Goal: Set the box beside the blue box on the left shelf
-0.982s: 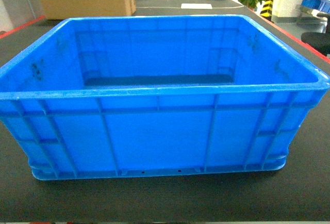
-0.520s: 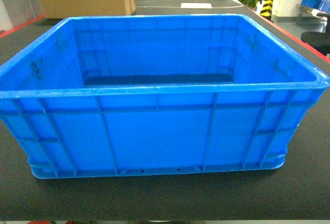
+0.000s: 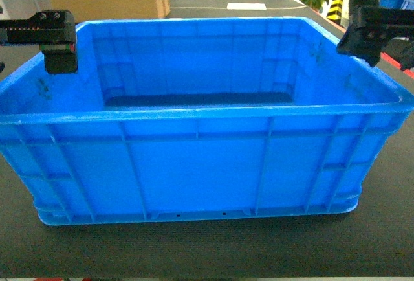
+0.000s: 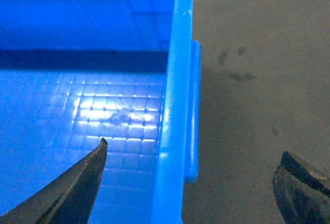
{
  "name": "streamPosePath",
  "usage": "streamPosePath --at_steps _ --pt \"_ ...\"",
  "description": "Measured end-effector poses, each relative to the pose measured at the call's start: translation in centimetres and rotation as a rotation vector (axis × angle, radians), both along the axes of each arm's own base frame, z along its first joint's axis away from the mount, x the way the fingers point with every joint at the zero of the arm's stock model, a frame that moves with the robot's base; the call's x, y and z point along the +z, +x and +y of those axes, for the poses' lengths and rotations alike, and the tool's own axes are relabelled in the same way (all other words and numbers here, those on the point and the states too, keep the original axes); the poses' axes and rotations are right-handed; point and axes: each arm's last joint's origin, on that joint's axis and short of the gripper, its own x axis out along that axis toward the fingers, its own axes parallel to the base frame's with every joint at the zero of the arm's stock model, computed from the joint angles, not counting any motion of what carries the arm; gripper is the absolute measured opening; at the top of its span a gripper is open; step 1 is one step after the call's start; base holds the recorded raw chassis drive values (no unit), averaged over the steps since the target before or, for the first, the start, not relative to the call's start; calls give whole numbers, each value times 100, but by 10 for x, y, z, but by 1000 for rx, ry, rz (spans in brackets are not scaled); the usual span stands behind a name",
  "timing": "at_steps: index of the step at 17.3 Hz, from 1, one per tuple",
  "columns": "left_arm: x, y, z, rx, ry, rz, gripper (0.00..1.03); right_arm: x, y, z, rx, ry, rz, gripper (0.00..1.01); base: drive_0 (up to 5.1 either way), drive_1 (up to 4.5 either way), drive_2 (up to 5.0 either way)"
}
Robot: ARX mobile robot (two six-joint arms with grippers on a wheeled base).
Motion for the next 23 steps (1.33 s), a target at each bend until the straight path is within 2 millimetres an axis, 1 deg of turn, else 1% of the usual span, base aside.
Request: streamPosePath --at_steps 3,5,7,8,9,11,13,15,16,18,19,20,23 --pt "-12 4 0 -18 3 86 98 -21 4 9 6 -3 112 98 0 0 0" --pt "-13 3 -1 -38 -20 112 98 -28 2 16 16 5 167 98 0 0 0" --pt "-16 1 0 -39 -32 158 98 -29 1 16 6 -2 186 97 0 0 0" --pt "-17 0 0 -45 -38 182 90 -28 2 15 -1 -9 190 88 0 0 0" --pt "-18 -1 0 -45 -34 196 77 -27 2 15 -4 -16 187 75 0 0 0" --pt "-19 -3 0 -51 -30 224 57 -27 2 16 -4 -22 189 54 0 0 0" --pt "-20 -3 -1 -42 -21 230 35 -25 1 20 9 -23 184 32 0 0 0" --pt "-18 -2 2 -25 -19 215 16 -24 -3 21 5 -33 153 13 0 0 0" --pt "-15 -2 2 -30 -28 190 10 -25 -7 21 3 -30 150 9 0 0 0" --pt "-10 -7 0 -37 -28 159 8 -22 -15 21 -2 -18 127 8 0 0 0" --pt "-7 -9 -2 -44 -29 144 8 -16 -22 21 -9 -19 105 8 0 0 0" --pt "1 -11 -4 -53 -32 115 8 -7 -29 21 -18 -21 70 8 0 0 0" --pt "33 -24 -9 -60 -30 -11 8 26 -47 19 -31 -4 -71 8 0 0 0"
